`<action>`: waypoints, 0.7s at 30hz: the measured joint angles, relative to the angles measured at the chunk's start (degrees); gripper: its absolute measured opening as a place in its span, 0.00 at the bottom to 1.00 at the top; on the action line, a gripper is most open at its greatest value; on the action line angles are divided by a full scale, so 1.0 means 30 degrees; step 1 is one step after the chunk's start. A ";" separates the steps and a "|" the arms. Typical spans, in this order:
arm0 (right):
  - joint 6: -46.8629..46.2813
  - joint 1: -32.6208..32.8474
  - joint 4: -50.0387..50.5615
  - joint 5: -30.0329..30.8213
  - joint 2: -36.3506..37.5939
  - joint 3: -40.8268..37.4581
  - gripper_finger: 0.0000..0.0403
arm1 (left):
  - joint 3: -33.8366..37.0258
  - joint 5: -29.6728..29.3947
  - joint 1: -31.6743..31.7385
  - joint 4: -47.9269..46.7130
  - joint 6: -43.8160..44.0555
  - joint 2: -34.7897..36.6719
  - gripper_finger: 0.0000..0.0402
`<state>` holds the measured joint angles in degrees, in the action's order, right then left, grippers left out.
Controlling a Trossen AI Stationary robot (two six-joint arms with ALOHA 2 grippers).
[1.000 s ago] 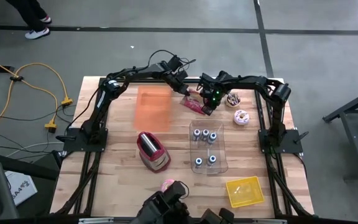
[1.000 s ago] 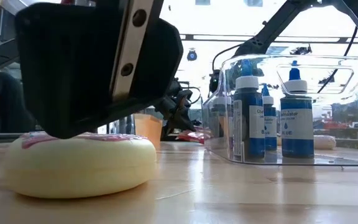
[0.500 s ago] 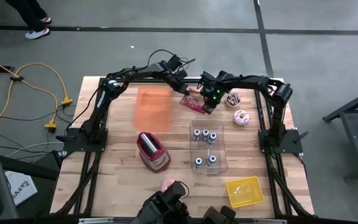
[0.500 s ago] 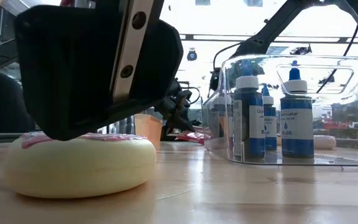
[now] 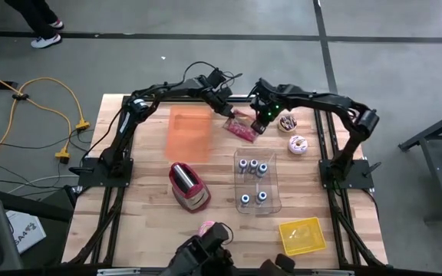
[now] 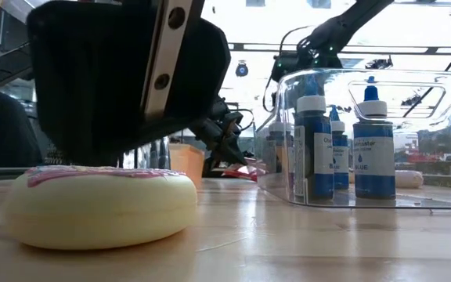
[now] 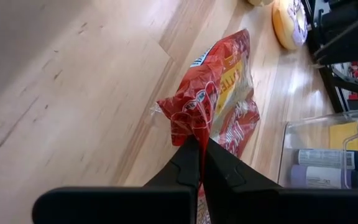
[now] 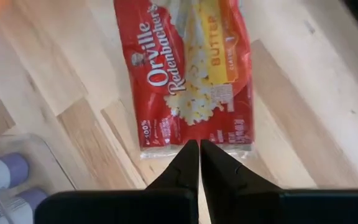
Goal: Pick & Place Food Item
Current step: Put the red popcorn pack into the orange bin
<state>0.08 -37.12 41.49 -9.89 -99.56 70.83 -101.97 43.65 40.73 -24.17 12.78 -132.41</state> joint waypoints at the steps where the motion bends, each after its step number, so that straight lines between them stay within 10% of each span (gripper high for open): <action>1: -0.0007 0.0000 0.0015 0.0183 0.0119 0.0000 0.01 | 0.0000 -0.0033 0.0000 0.0006 0.0000 0.0037 0.00; 21: 0.0204 0.0249 0.0386 -0.1584 0.0858 -0.0022 0.01 | -0.0007 -0.0843 0.0414 0.0360 -0.1166 0.3267 0.00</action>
<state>0.69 -36.38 42.65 -14.65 -96.98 70.76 -102.00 41.12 41.97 -23.09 9.28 -122.61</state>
